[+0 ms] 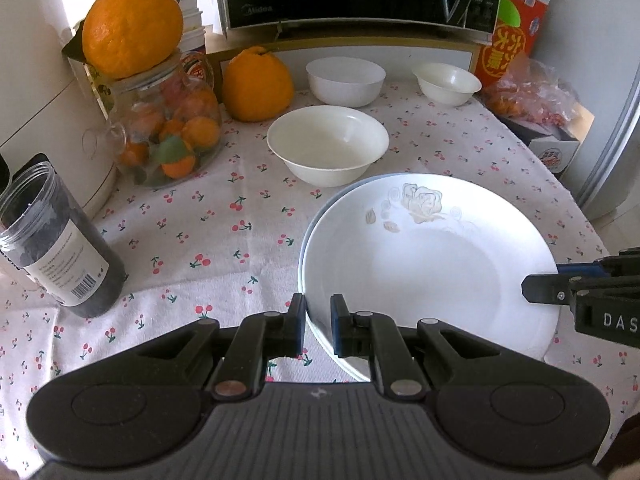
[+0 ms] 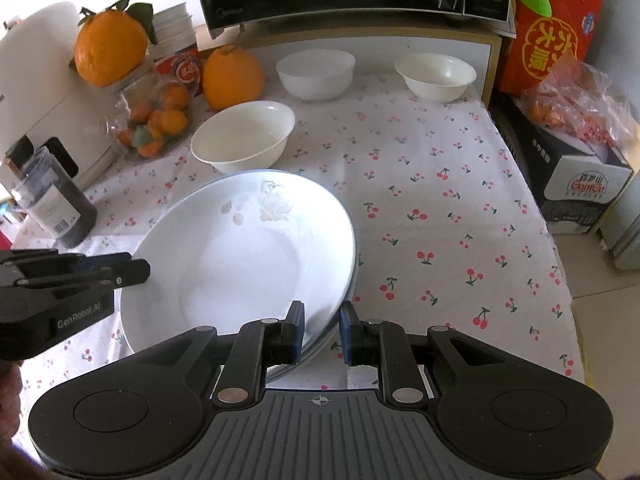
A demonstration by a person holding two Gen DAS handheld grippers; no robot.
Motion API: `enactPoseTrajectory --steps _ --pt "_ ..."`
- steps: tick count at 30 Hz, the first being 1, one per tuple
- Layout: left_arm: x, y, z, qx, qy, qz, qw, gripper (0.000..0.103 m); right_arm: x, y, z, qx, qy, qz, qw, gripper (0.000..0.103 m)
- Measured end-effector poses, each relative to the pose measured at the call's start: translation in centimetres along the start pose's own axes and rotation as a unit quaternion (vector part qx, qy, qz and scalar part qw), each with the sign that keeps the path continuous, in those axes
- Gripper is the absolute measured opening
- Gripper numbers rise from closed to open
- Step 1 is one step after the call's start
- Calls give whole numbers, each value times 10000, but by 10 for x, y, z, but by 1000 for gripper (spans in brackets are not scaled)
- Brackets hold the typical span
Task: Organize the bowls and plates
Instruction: 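Lower the white plate onto the stack and open both grippers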
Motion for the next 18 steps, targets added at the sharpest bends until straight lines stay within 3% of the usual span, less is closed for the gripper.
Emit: enactPoseTrajectory --steps 13,16,18 --pt "2 -1 -2 -65 -30 -132 9999 22 8 9 -5 256 -81 292 9992 25" --pt "3 -1 -2 -93 -23 -167 9998 27 11 11 -8 303 -43 384 9988 42" --pt "3 -2 -2 -138 -13 -201 9997 35 13 14 -9 327 -27 449 9985 58"
Point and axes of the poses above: each gripper's, at about its wrist camera, not at the fingertips, and z roughly the way its jaws point, y to its right, x to its top, the point moved 1 cm from there along z, roughly the way its jaws point, and after that the axes turned 2 degrees about x, right-handed, at the moved point
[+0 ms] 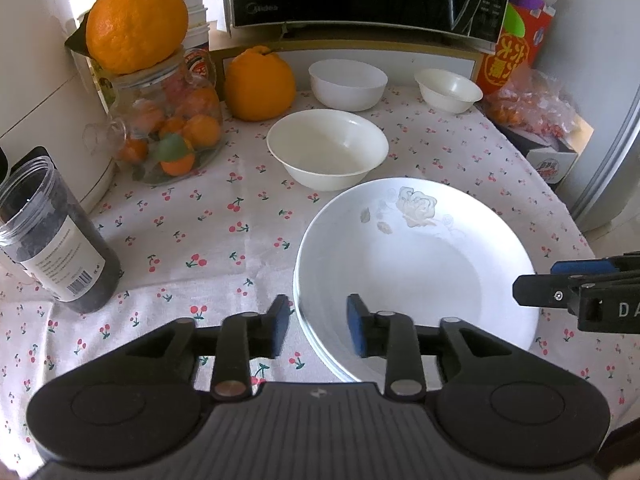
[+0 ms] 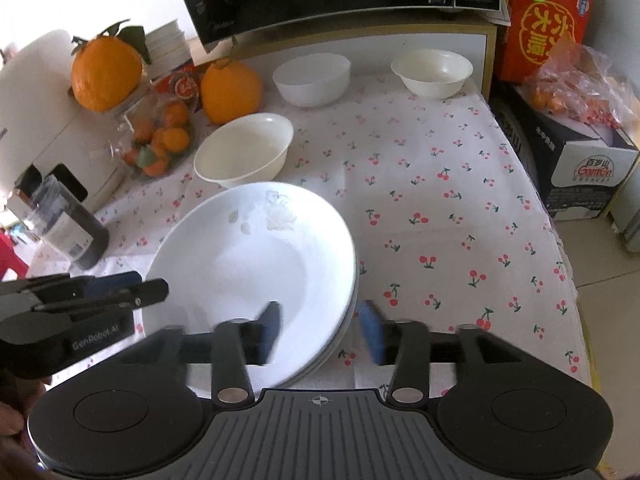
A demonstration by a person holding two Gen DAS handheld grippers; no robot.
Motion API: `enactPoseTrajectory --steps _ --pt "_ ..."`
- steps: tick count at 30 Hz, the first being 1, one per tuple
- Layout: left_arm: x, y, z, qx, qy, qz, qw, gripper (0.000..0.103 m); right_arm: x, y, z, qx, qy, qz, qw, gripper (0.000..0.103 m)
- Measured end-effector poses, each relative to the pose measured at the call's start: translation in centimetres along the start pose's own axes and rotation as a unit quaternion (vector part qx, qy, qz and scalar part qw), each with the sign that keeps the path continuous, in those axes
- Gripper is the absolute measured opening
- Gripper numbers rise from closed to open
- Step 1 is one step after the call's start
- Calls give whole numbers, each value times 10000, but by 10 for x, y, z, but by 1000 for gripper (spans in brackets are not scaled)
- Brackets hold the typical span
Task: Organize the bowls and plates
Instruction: 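Lower the white plate onto the stack and open both grippers, then move both grippers to a white bowl by the microwave and close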
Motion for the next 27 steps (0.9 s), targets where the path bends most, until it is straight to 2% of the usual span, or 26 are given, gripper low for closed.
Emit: enactPoseTrajectory --steps 3,11,18,27 --pt "2 -1 0 -62 4 -55 10000 48 4 3 -1 15 -3 105 9999 66" --pt "15 -6 3 -61 -27 -445 9990 74 27 16 -8 137 141 720 9972 83" --pt "31 -2 8 210 114 -558 9982 92 51 24 -12 129 394 1019 9939 88" --pt "77 -6 19 308 185 -762 9964 98 90 28 0 311 181 1042 9939 94"
Point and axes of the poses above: each gripper's, at about its wrist camera, not at the fingertips, and z roughly the way its jaws point, y to its right, x to its top, the point moved 1 cm from there along z, roughly the way its jaws point, and after that the axes turned 2 degrees about x, right-handed, at the moved point
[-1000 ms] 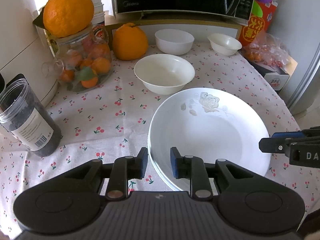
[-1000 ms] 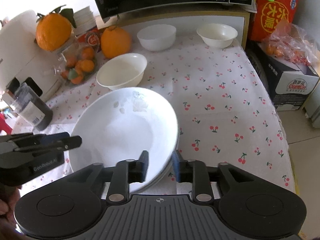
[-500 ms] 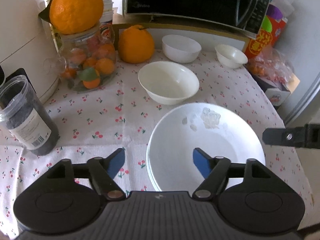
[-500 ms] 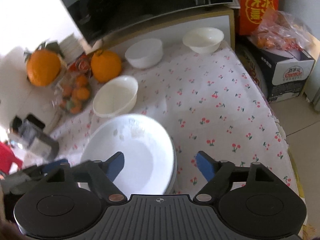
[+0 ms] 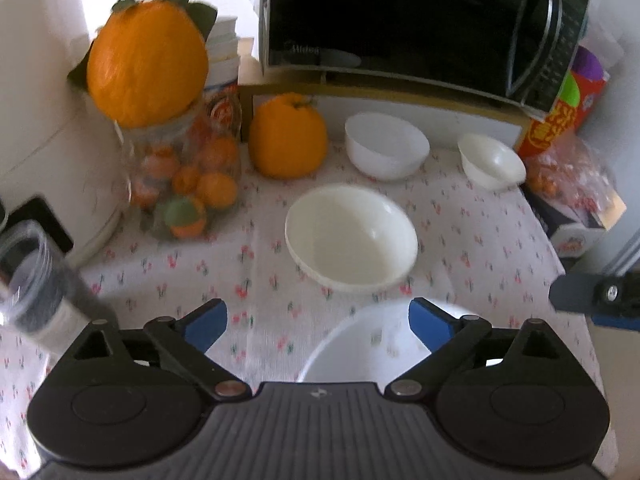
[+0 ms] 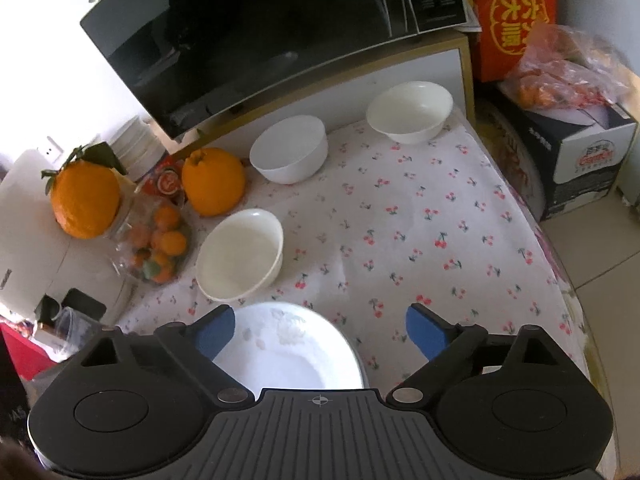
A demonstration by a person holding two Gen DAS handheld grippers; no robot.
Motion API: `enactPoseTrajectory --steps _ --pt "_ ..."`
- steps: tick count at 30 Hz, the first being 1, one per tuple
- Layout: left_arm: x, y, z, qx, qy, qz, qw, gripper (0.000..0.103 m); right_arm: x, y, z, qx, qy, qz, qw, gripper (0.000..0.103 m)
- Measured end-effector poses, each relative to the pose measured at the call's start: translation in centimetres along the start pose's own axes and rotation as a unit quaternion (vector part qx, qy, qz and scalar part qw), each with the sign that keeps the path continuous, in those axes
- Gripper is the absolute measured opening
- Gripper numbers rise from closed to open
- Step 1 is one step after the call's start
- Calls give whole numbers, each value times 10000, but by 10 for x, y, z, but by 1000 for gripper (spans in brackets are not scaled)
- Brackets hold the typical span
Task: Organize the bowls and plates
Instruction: 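Move both grippers to a white bowl by the microwave and close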
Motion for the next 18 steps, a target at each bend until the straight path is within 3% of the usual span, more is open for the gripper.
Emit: enactPoseTrajectory --steps 6,9,16,18 --pt "36 4 15 -46 232 -185 9995 102 35 8 23 65 189 125 9997 95" --pt "52 8 30 -99 164 -286 9994 102 53 16 43 163 190 341 9991 95" --pt "83 15 66 -290 196 -688 9970 101 83 33 92 732 186 785 9941 95" --pt "88 15 77 -366 206 -813 9958 96 88 40 104 864 249 940 9915 95"
Point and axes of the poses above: each gripper's, at about its wrist camera, not at the fingertips, and z roughly the way its jaws point, y to its right, x to its top, the point moved 1 cm from there along z, roughly the way its jaws point, and after that the axes turned 2 degrees about x, right-handed, at the moved point
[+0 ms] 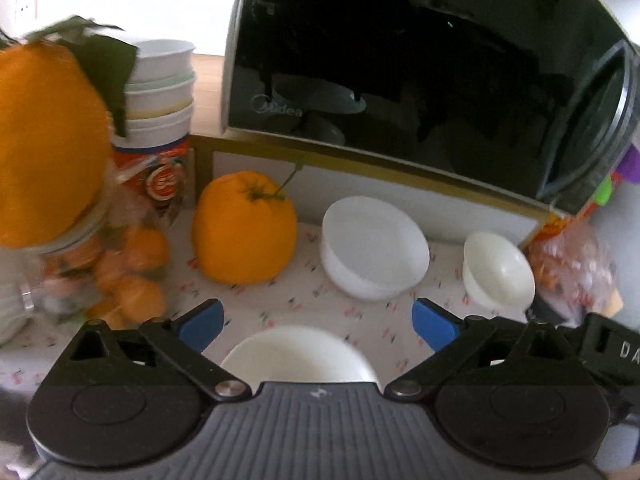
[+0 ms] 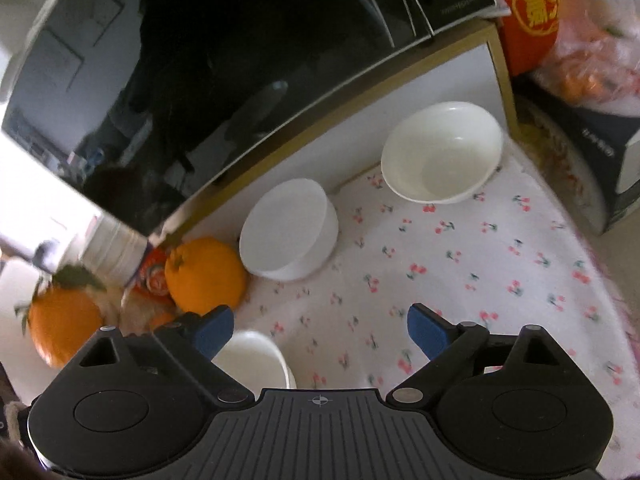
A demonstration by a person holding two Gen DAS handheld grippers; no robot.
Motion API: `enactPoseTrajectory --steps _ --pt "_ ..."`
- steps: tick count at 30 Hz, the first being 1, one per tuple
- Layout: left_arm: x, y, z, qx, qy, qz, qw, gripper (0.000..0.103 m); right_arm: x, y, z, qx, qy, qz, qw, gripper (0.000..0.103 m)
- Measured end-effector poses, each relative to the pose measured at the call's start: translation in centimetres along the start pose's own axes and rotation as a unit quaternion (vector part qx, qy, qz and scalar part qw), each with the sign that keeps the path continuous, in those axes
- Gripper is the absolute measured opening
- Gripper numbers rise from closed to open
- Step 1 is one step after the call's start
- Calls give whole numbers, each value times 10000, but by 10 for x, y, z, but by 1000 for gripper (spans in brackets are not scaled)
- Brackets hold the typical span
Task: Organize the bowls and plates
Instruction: 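Move both grippers to a white bowl by the microwave and close, then lift the white bowl with both grippers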
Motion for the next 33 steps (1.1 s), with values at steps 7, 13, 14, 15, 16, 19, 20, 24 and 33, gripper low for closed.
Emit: enactPoseTrajectory --steps 7,13,14,15,16,19,20,24,33 --pt "8 4 43 -272 -132 -236 9993 63 9 15 38 339 103 139 9993 93" --pt "8 14 65 -321 -78 -252 9991 47 15 18 60 462 178 350 9982 79" --pt "7 16 67 -304 -59 -252 9992 45 16 19 63 474 210 391 9979 75" --pt "8 16 69 -286 -44 -255 9993 42 16 20 64 471 234 422 9977 72" --pt "7 17 71 -256 -22 -260 9993 41 16 21 66 457 260 462 9975 70" --pt "8 17 73 -184 47 -289 9994 37 16 25 73 459 308 620 9965 58" --pt "10 16 74 -168 60 -303 9994 36 15 26 76 462 318 680 9961 53" --pt "11 15 79 -150 82 -322 9993 28 14 31 83 464 366 872 9944 40" --pt "14 15 79 -123 159 -263 9995 10 13 32 85 697 420 898 9926 16"
Point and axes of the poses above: each gripper's, at about its wrist camera, not at the fingertips, and z roughly the way its jaws point, y to its right, x to its top, the point moved 1 cm from there along z, roughly the way its jaws point, and after that the axes turned 2 degrees about x, right-handed, at the moved point
